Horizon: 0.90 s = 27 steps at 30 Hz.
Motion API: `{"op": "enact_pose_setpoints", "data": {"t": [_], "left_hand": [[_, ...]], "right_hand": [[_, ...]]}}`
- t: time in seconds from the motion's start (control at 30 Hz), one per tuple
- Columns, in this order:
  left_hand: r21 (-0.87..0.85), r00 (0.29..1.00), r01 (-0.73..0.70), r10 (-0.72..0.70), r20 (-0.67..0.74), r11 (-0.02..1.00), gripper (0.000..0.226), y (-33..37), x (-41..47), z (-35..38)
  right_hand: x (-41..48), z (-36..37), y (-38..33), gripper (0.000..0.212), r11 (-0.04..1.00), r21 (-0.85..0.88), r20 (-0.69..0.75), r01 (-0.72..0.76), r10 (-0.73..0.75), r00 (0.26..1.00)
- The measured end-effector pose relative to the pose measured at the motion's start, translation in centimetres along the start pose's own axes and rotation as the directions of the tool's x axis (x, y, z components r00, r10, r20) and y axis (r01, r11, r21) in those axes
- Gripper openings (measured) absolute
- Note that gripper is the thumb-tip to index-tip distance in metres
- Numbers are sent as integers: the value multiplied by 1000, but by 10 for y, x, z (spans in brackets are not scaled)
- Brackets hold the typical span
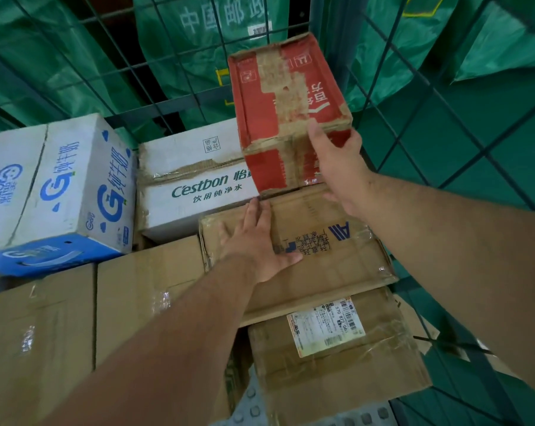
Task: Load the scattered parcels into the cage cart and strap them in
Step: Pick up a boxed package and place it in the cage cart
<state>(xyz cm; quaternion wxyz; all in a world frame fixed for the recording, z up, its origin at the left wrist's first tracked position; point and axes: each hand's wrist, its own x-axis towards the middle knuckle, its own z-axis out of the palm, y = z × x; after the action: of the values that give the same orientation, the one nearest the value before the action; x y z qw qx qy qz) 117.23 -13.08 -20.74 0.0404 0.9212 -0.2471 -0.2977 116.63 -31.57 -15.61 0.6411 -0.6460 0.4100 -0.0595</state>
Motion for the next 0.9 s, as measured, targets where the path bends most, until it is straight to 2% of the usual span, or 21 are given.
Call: {"op": "enact_pose_setpoints", "data": {"t": [0.1,0.17,0.3,0.43,0.53,0.63,0.67,0.7,0.73,0.8,0.9], "left_hand": [[8,1000,29,-29,-3,1000,123,4,-5,-1],[12,999,54,-54,5,998,118,3,-9,2],[63,989,126,-130,64,990,109,4,-4,3],[138,980,156,-171,104,978,108,20,-1,-14],[108,997,74,-75,10,991,89,21,-34,-12],[-125,999,-13,8,-43,992,55,11,-104,14],[-296,1000,-1,-5,-17,955,37,9,-133,22],[-476,997,69,-45,63,877,21,9,-160,27],[-630,980,180,-85,178,755,14,11,-193,33],[-731,930,360,-161,330,580,15,9,-248,46],[-731,902,432,-245,356,528,19,6,-319,64]], "right_hand": [[12,10,-6,94,992,84,-99,-97,105,989],[16,6,-9,90,986,75,-159,-149,159,974],[8,-8,-14,82,982,-151,-312,-110,58,948],[-40,-7,-4,65,991,-92,-353,-95,57,934],[-108,-9,29,31,995,-46,-241,-84,70,968],[-196,-17,85,17,995,-94,-30,-40,38,999],[-224,-22,104,16,990,-105,36,-92,96,995],[-250,-28,122,15,981,-91,98,-169,177,979],[-287,-36,138,16,958,-95,145,-271,283,948],[-343,-51,161,19,902,-73,169,-426,432,886],[-409,-72,174,20,823,-103,68,-559,567,821]]}}
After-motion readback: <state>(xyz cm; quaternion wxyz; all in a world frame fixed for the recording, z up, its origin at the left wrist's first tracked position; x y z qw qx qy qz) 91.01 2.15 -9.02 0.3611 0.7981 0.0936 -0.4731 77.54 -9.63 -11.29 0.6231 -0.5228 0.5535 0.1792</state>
